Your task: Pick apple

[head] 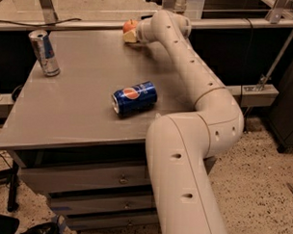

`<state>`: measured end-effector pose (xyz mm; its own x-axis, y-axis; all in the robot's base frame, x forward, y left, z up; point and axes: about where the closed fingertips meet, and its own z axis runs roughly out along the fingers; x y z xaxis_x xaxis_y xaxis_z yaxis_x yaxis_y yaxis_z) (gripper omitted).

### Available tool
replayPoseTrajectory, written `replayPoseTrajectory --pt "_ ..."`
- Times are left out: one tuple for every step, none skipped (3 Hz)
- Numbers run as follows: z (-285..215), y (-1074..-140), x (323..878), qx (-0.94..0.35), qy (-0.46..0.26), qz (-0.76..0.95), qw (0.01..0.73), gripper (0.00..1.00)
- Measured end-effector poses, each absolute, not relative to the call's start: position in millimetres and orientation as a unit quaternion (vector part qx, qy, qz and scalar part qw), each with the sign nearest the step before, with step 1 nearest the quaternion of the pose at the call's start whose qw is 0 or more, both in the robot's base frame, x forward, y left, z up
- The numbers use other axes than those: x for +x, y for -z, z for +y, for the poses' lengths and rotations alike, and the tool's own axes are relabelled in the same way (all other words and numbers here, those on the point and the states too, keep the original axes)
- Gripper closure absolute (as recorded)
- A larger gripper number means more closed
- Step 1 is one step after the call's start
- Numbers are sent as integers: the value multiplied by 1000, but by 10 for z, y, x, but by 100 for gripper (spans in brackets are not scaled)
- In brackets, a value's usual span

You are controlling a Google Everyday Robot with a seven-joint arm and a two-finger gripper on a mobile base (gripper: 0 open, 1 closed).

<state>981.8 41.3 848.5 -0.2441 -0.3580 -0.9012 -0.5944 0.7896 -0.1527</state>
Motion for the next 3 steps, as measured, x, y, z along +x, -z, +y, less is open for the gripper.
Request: replayPoseTrajectory --pt "369 -8535 9840 -307 -104 777 540 64" --pt "213 -8739 9782 -307 -99 773 547 87" --pt "16 -9075 9589 -314 -102 766 552 100"
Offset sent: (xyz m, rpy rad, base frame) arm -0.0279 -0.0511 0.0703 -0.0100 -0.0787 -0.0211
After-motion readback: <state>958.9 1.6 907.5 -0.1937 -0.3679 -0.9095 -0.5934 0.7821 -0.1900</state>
